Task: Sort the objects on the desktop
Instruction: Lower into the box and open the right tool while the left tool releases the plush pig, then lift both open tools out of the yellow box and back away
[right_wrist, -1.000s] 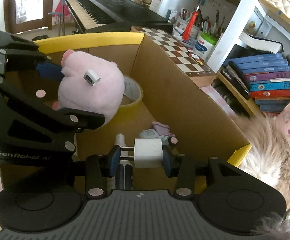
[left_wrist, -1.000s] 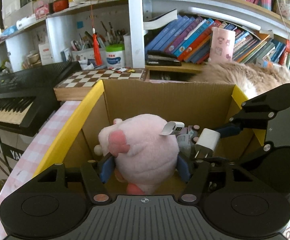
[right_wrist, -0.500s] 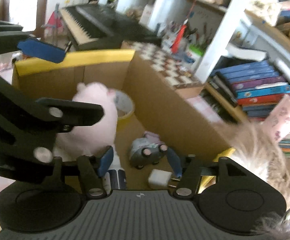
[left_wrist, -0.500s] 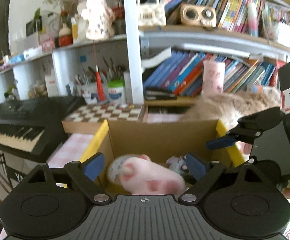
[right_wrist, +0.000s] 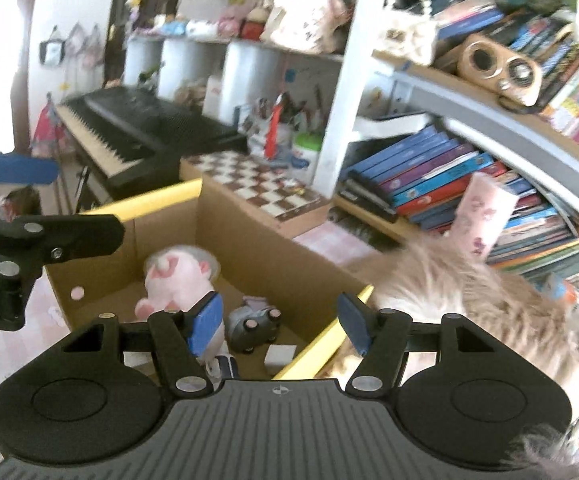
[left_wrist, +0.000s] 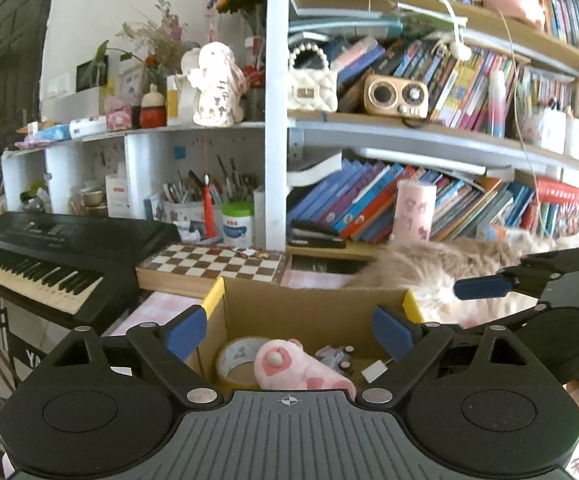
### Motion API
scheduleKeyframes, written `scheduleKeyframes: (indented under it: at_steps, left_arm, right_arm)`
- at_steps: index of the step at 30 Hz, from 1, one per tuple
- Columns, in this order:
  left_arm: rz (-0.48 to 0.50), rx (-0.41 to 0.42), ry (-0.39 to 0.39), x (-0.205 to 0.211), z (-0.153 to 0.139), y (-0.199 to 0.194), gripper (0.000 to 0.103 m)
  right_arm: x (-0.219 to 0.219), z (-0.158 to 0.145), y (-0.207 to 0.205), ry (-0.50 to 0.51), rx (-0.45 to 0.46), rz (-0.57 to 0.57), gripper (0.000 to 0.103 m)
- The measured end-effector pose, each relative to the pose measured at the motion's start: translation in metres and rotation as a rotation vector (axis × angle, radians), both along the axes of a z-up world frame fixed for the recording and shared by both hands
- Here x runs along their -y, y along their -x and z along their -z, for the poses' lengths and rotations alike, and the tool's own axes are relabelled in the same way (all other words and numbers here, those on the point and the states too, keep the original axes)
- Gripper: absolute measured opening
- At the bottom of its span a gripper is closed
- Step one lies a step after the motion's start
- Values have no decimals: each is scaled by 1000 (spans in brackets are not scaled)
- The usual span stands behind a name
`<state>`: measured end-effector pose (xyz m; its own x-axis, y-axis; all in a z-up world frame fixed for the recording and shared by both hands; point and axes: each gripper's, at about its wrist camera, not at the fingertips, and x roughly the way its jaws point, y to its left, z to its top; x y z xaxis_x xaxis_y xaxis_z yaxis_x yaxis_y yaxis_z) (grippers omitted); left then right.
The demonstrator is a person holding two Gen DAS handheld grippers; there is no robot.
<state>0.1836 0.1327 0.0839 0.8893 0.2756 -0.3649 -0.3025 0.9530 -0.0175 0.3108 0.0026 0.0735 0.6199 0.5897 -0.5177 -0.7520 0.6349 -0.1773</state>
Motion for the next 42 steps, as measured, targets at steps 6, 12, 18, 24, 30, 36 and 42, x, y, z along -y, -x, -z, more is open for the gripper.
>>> scheduleKeyframes:
  at_steps: [6,12,18,24,30,36,42]
  left_arm:
    - [-15,36,30,1,-9,26,93]
    - [-19,57,45,5,-13,54,93]
    - [-11,53,59,12,-12,82,93]
    - [-14,30,72,17,-5,109,93]
    - [-33,5,89,19,8,135,93]
    - [-47,-20,98,21,17,157,93]
    - [-57,-47,104,22,26,173,93]
  right_arm:
    - [25,-10,22,-69,7,93,64]
    - [49,-12,50,-122,-22,180,64]
    - [69,-9,83,-141,-29,242,65]
    - [83,0,117,-143,-47,283,65]
    - [88,12,149,-140,-75,312,65]
    - [90,25,175,-135,-108,337,65]
    - [87,37,199,-112,-111,335,65]
